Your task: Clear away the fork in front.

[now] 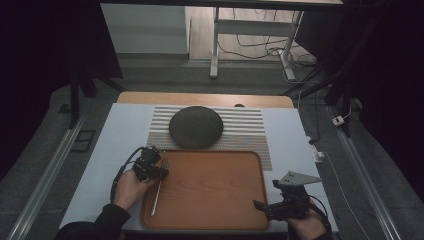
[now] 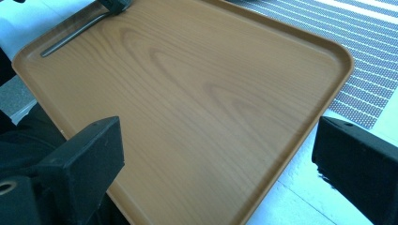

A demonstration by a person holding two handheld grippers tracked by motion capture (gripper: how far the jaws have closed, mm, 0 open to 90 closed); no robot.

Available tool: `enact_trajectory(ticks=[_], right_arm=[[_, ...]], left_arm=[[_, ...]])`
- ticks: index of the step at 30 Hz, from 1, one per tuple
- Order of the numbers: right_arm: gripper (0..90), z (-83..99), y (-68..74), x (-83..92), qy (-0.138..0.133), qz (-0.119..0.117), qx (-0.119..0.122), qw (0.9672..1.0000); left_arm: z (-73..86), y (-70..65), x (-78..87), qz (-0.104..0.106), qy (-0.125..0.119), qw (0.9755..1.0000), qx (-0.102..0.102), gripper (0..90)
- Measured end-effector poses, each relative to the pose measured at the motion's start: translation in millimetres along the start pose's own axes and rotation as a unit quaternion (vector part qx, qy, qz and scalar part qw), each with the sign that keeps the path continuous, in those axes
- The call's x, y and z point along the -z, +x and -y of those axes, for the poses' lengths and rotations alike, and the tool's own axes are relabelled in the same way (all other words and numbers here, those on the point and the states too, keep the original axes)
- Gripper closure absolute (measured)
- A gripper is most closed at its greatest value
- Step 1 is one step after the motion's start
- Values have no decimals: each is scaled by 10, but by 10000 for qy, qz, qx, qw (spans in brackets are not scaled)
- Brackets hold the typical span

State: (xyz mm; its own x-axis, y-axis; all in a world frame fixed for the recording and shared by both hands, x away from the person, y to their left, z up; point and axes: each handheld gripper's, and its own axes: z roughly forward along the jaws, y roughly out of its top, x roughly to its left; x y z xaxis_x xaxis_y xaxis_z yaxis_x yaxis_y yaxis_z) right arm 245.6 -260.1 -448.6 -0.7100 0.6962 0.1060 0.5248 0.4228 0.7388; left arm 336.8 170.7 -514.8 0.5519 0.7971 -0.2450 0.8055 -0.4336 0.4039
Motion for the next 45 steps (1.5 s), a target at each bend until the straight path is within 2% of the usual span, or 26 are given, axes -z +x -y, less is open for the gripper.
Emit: enact_trajectory(ticks=[6,11,15,25,34,39,45], right_arm=[[25,-2,-1,-5,23,-1,-7,10000],[25,-2,-4,-6,21,-6,-4,10000],[25,-2,-6,-6,15,-21,-10,10000],[25,-1,-4,-2,15,-25,-2,10000],[25,-3,1,-4,19,-26,-1,10000],[25,-3,1,-4,22,-27,-3,10000],[25,-3,2,-6,22,-34,3,10000]], left_arm=[[5,53,12,-3,-47,10000,69,865],[-3,44,32,-14,-98,9999,62,797],[-3,35,79,28,-235,9997,35,735],[12,-35,212,61,-570,9980,-279,539],[47,-103,350,205,-910,9941,-560,322],[79,-181,432,165,-936,9931,-681,235],[156,-239,533,304,-1018,9914,-766,145]])
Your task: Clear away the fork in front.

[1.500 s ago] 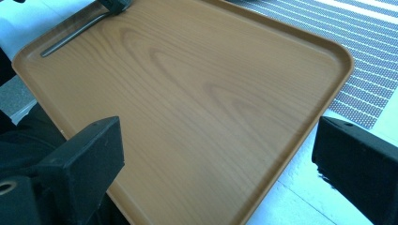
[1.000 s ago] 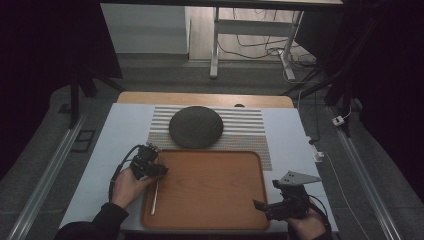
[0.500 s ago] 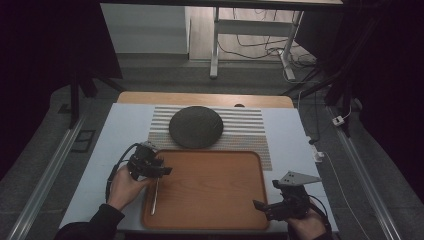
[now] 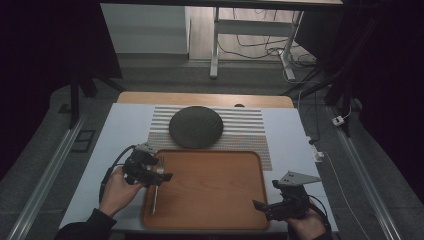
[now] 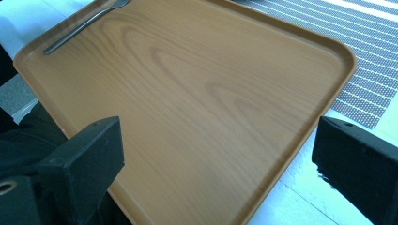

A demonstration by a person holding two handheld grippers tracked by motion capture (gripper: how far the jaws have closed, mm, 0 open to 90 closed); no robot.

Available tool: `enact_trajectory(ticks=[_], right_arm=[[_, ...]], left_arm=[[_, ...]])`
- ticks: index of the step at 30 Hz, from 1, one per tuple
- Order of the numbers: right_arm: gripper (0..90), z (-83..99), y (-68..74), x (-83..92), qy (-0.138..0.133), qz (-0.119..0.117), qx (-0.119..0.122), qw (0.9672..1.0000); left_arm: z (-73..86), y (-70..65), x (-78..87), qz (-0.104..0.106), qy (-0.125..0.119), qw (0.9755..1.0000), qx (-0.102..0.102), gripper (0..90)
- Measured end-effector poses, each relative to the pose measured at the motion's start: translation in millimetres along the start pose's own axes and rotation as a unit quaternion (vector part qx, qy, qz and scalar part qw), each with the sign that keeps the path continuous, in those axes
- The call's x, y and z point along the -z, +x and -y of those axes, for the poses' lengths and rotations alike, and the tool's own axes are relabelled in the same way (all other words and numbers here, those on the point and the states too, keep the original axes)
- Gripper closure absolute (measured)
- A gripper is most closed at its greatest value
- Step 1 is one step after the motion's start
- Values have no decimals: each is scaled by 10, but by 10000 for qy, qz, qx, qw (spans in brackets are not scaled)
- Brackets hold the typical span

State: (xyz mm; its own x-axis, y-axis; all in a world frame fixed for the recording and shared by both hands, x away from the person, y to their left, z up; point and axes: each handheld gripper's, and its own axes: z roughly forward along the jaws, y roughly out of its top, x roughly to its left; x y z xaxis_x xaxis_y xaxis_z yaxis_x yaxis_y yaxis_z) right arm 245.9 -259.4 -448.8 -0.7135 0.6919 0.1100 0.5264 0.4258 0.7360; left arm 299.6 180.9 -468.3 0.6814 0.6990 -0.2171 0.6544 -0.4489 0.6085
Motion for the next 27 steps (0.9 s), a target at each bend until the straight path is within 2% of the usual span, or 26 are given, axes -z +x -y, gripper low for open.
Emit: enact_trajectory(ticks=[6,13,22,27], right_arm=[[25,0,2,-1,3,8,8,10000],[25,-1,2,-2,4,16,3,10000],[25,-1,1,-1,3,17,-6,10000],[25,-1,-3,-1,4,26,-16,10000]], left_arm=[[98,-28,150,174,-226,9996,14,75],[287,-40,388,303,-583,9977,172,40],[619,-16,687,271,-974,9940,412,19],[796,11,790,165,-1046,9931,503,10]])
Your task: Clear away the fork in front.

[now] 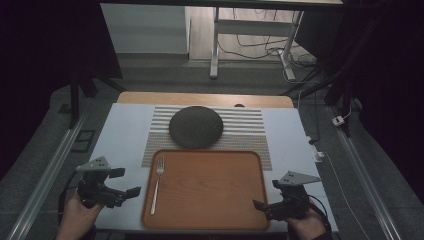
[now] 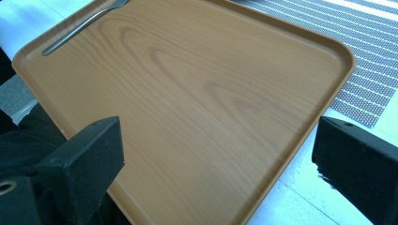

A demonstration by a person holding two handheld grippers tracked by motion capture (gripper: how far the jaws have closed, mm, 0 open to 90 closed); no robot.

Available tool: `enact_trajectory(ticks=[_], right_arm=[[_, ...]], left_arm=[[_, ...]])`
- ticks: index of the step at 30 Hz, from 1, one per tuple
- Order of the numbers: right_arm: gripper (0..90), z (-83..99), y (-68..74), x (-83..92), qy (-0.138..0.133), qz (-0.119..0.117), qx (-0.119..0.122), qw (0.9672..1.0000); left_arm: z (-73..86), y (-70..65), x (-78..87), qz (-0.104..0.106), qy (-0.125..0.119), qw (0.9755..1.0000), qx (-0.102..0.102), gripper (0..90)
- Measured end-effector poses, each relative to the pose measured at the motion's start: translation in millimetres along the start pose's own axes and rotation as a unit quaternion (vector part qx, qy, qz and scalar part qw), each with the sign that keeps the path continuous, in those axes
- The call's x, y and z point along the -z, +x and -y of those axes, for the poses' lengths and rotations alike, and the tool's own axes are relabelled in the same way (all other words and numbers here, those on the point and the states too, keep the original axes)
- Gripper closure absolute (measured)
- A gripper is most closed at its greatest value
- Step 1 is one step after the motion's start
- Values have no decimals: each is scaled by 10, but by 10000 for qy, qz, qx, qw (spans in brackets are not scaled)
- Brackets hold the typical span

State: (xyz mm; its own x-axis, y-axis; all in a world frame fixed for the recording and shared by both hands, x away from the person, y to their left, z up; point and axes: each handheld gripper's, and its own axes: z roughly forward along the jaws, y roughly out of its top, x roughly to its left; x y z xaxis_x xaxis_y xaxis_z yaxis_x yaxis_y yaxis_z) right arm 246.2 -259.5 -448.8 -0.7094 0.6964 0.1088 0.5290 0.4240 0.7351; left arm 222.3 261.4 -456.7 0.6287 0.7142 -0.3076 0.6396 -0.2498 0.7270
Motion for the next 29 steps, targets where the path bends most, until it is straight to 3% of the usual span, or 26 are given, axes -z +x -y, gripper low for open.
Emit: enact_trajectory(ticks=[10,21,29], right_arm=[[25,-1,-2,-2,7,8,-15,10000],[25,-5,1,-6,43,1,-23,10000],[24,-3,-8,-9,58,-18,-26,10000]], left_arm=[[254,47,160,-219,24,9997,140,0],[399,34,175,-550,397,9975,207,0],[401,67,177,-478,396,9975,346,0]])
